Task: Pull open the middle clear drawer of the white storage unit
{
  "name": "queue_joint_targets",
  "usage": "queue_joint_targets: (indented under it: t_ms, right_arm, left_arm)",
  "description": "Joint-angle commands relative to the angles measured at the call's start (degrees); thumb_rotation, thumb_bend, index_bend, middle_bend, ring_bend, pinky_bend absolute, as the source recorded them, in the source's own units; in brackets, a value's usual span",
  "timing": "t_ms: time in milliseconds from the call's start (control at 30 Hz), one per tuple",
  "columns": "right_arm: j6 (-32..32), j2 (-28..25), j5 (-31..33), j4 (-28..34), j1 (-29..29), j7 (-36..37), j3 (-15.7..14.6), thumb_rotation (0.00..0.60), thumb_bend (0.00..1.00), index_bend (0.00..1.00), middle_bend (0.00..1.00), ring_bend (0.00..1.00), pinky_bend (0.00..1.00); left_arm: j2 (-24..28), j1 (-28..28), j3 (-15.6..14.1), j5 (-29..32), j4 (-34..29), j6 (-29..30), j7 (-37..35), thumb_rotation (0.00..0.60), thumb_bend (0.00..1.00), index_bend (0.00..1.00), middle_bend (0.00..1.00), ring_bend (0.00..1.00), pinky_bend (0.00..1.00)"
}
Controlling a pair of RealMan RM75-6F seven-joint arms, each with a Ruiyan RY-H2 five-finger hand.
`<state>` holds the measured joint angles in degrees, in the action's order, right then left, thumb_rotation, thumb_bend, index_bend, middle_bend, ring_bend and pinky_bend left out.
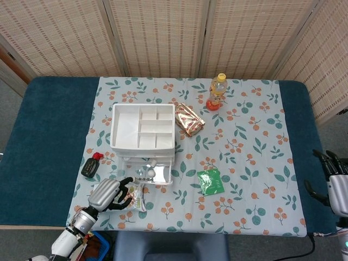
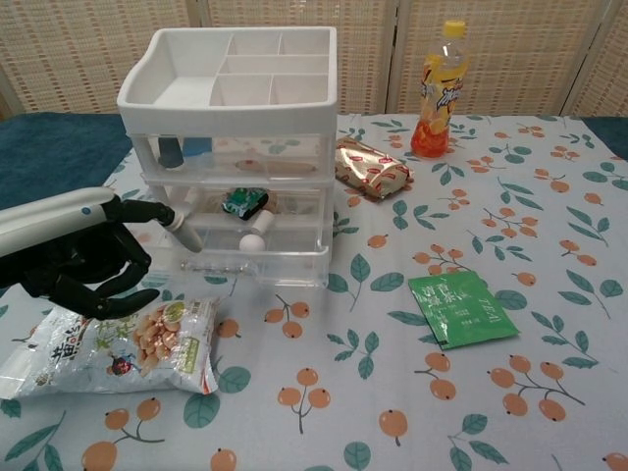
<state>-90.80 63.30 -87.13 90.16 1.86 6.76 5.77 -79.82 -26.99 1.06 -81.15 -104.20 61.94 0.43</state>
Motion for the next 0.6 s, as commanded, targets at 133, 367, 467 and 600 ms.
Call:
queue_joint_targets:
  t_ms: [133,367,467,600]
  right_arm:
    - [0.05,-0.03,0.04,-0.12,0.01,0.12,0.02,0.600,0.34,0.08,0.21,0.14,0.21]
    - [-0.16,-0.04,0.05,-0.20,-0.14,0.30,0.03,0.600,0.34,0.08,0.21,0.14,0.21]
    - [-0.20,-0.01,0.04,-0.26,-0.18,0.38,0.01,0.600,0.34,0.08,0.21,0.14,0.21]
    - [-0.19,0.09,0.03,-0.39,-0.21,0.51,-0.03,0.600,0.34,0.08,0.21,0.14,0.21]
  left_arm:
    - [0.46,0.15,-0.52,-0.23,-0.76,-0.07,0.25,0.600,0.38,0.30,0.82,0.94,1.00]
    - [0.99,0.69,-0.67,-1.36,-1.55,1.36,0.30,0.600,0.38,0.30,0.82,0.94,1.00]
    - [1.31,0.69,-0.32,-1.44,-1.58,1.76,0.49,0.600,0.38,0.28,0.82,0.94,1.00]
    - [1.00,0.35,0.31,-0.73,-0.91,1.50,0.84,0.600,0.38,0.23,0.82,0.94,1.00]
